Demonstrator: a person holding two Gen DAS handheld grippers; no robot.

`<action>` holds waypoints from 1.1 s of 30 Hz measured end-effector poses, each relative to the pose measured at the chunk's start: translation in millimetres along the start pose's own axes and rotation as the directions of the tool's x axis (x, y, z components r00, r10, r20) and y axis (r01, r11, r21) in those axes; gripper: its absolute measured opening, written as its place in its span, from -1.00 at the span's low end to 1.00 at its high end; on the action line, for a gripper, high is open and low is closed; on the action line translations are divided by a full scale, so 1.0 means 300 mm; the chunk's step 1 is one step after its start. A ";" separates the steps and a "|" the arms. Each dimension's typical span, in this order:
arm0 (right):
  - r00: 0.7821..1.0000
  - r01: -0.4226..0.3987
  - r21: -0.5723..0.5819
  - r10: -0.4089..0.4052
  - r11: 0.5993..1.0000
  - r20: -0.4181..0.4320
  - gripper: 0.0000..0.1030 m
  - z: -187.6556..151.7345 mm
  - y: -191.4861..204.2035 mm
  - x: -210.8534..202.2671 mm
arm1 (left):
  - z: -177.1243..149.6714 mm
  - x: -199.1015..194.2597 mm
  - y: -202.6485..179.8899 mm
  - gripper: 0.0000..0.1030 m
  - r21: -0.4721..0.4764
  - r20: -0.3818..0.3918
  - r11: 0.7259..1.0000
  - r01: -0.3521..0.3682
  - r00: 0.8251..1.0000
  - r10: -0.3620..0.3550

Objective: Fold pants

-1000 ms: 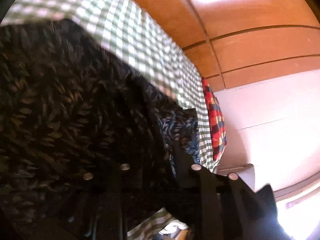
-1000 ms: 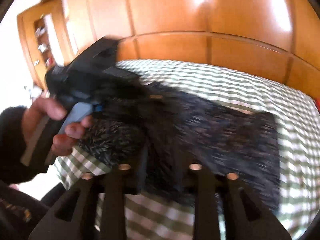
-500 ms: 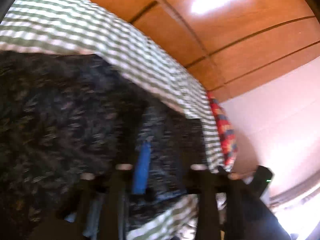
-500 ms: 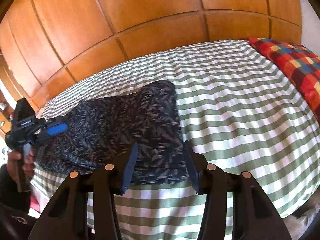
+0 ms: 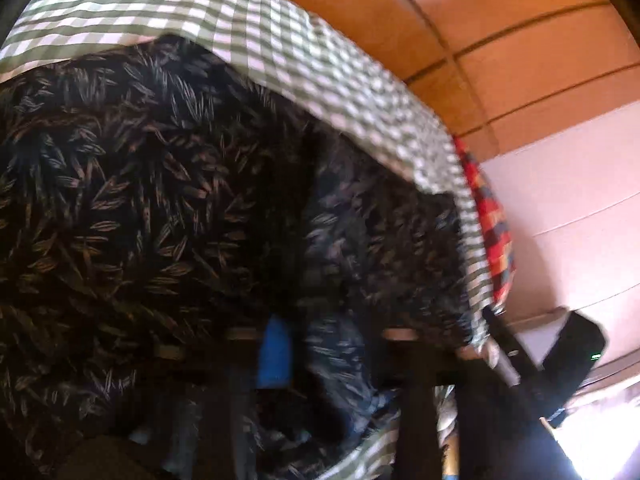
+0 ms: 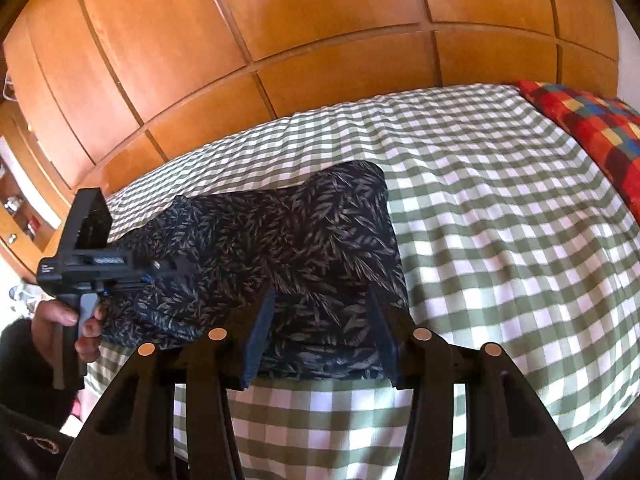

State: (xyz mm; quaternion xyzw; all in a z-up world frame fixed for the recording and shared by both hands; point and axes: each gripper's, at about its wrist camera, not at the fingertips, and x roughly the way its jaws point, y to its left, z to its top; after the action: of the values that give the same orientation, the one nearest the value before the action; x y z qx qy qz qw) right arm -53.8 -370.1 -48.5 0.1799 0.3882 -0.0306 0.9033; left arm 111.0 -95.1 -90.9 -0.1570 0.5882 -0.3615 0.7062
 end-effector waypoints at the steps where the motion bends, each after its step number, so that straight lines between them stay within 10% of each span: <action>1: 1.000 0.002 -0.009 -0.002 1.000 0.005 -0.10 0.004 0.004 -0.001 | -0.005 -0.004 -0.004 -0.78 0.001 0.009 1.000 -0.002 1.000 0.002; 7: 0.999 -0.050 0.001 0.050 0.999 0.022 -0.10 0.027 0.005 0.004 | -0.051 -0.153 -0.084 -0.80 0.114 0.113 0.993 0.003 0.993 -0.016; 17: 0.992 -0.029 -0.014 0.027 0.999 -0.123 -0.10 0.022 0.010 0.156 | -0.105 -0.091 0.031 -0.77 0.047 0.079 0.994 -0.100 0.992 0.096; 20: 0.998 -0.051 -0.042 0.048 0.998 -0.050 -0.10 0.096 0.053 0.121 | -0.093 -0.116 0.008 -0.58 0.080 0.126 0.988 -0.128 0.985 0.117; 22: 0.998 -0.056 -0.060 0.054 0.997 -0.033 -0.10 0.141 0.092 0.142 | -0.089 -0.154 0.012 0.16 0.083 0.169 0.989 -0.126 0.979 0.110; 26: 0.977 0.079 -0.105 -0.098 0.991 -0.187 -0.10 0.127 0.115 0.347 | -0.107 -0.202 0.020 0.22 0.087 0.204 0.987 -0.137 0.972 0.117; 29: 0.977 0.128 -0.171 -0.154 0.977 -0.150 -0.10 0.107 0.149 0.355 | -0.134 -0.248 0.028 0.40 0.101 0.231 0.971 -0.218 0.954 0.190; 33: 0.991 0.096 -0.202 -0.113 0.975 -0.076 -0.10 0.101 0.221 0.277 | -0.185 -0.376 0.065 0.68 0.072 0.323 0.925 -0.372 0.886 0.332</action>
State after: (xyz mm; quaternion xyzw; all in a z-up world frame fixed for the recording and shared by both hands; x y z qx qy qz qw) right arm 37.9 -311.7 -68.4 0.0695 0.4370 -0.0316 0.8962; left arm 59.7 7.9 -37.0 -0.0545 0.4656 -0.2366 0.8511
